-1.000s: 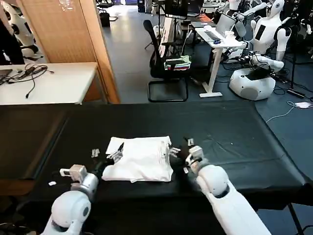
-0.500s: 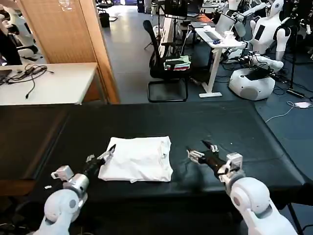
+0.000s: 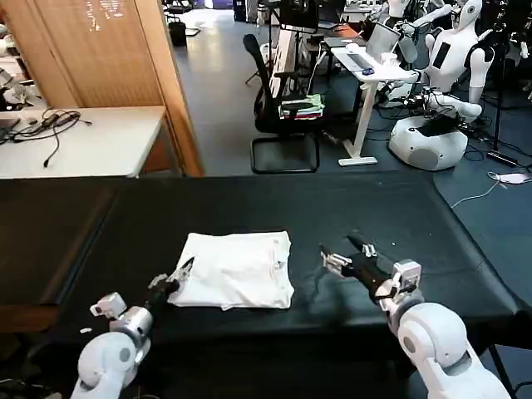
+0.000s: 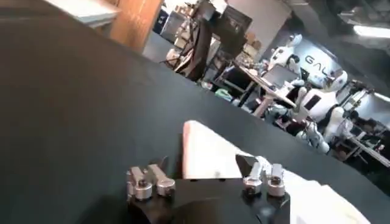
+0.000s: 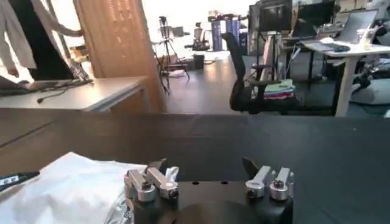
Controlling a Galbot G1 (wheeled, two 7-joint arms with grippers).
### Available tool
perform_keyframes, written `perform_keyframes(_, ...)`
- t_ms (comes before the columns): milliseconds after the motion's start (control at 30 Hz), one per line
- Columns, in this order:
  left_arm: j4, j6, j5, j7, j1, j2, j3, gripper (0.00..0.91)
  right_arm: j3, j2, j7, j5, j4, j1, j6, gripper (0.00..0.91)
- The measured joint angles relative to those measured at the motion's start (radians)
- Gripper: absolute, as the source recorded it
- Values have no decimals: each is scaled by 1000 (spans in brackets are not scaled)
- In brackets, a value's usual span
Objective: Fold and organize the clothes.
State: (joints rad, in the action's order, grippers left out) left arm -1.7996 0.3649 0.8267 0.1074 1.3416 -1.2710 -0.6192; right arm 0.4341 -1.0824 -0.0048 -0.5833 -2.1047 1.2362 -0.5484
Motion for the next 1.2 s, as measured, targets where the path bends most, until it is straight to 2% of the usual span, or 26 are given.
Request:
perform_keyframes(33, 0, 1, 9, 0, -1, -2, 1, 0, -2, -1, 0, 0, 1, -2, 0, 878)
perform_keyframes(200, 0, 17, 83, -14, -11, -6, -2, 0, -11, -9, 0, 10, 5, -4, 3, 878)
perform_keyframes(300, -12, 17, 67, -42, -10, 0, -8, 0, -11, -12, -1, 25, 8, -2, 7, 878)
perform_keyframes(533, -87, 12, -180, -78, -4, 76, -57, 0, 11, -19, 1, 39, 18, 2, 7, 878)
perform_keyframes(900, -216, 14, -482, -119, 37, 362, -211, 0, 1, -33, 0, 60, 20, 6, 8, 878)
perform_keyframes(1033, -281, 11, -516, -143, 50, 367, -179, 0, -10, -41, -1, 78, 18, 16, 9, 878)
perform_keyframes(1200, -296, 2, -525, -162, 36, 292, -31, 0, -4, -43, -3, 85, 1, 36, 9, 878)
